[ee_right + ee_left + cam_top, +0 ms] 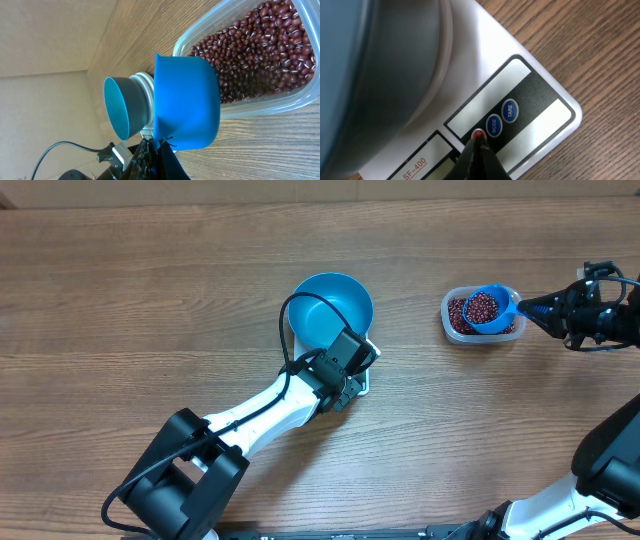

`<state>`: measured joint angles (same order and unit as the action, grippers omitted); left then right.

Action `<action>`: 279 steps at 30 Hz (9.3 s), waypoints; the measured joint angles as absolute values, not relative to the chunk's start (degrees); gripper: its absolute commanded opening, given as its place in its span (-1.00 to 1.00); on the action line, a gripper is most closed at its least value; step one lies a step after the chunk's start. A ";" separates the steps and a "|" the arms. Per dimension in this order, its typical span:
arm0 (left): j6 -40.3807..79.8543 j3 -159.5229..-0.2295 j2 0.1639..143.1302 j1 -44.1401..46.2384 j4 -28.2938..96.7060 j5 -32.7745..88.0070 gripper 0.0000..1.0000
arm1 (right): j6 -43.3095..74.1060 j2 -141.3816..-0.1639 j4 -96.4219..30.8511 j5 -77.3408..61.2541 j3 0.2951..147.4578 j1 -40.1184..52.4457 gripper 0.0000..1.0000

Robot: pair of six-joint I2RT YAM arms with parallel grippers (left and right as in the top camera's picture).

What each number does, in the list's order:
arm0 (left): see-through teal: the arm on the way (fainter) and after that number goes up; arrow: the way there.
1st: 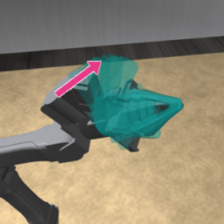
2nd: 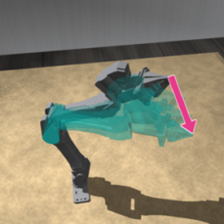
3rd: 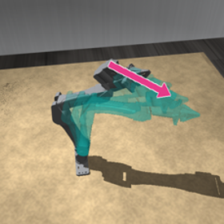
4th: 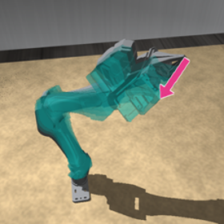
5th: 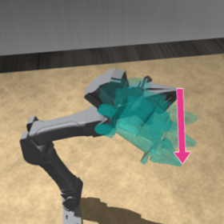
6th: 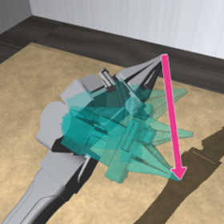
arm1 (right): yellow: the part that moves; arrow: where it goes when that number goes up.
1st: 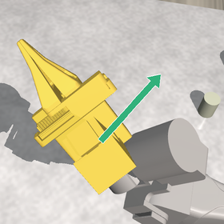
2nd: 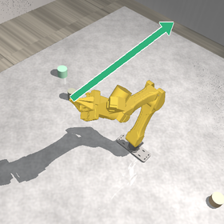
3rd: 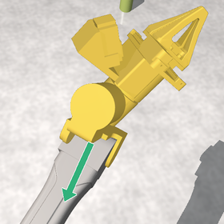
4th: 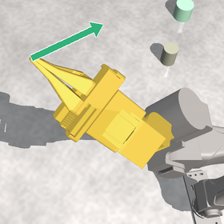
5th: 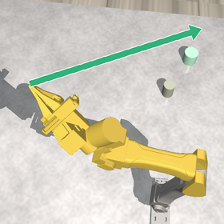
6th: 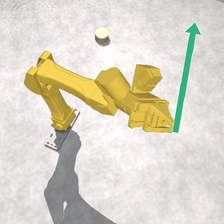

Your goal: Scoop item into bowl and weigh 150g on scale

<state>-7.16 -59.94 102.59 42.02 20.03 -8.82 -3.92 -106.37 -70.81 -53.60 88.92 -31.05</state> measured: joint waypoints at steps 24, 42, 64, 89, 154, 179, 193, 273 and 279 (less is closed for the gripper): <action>-7.16 -59.90 104.40 42.02 18.74 -8.86 -0.91 | -4.14 -106.37 -70.74 -53.58 88.92 -31.05 -0.93; -7.16 -59.90 104.81 42.02 17.98 -8.86 -0.92 | -4.16 -106.37 -70.81 -53.58 88.92 -31.05 -0.93; -7.16 -59.90 104.81 41.15 17.52 -8.84 -0.91 | -4.29 -106.37 -70.76 -53.58 88.92 -31.05 -0.93; -7.16 -59.90 105.12 41.15 16.69 -8.80 -0.92 | -4.29 -106.37 -70.76 -53.58 88.92 -31.05 -0.93; -7.25 -59.90 105.14 41.17 17.45 -7.92 -0.92 | -4.32 -106.37 -70.43 -53.58 88.92 -31.05 -0.93; -7.44 -59.92 105.41 41.17 16.86 -7.57 -0.91 | -4.32 -106.37 -70.46 -53.60 88.92 -31.05 -0.93; -7.90 -60.51 105.45 42.39 18.85 -8.58 -0.92 | -4.29 -106.37 -70.17 -53.58 88.92 -31.05 -0.93; -6.59 -62.63 71.16 34.83 51.70 0.91 0.99 | -4.29 -106.37 -69.06 -52.10 88.92 -31.05 -0.93; -9.21 -62.63 66.72 31.14 51.44 4.78 0.99 | -4.27 -106.37 -69.21 -52.10 88.92 -31.05 -0.93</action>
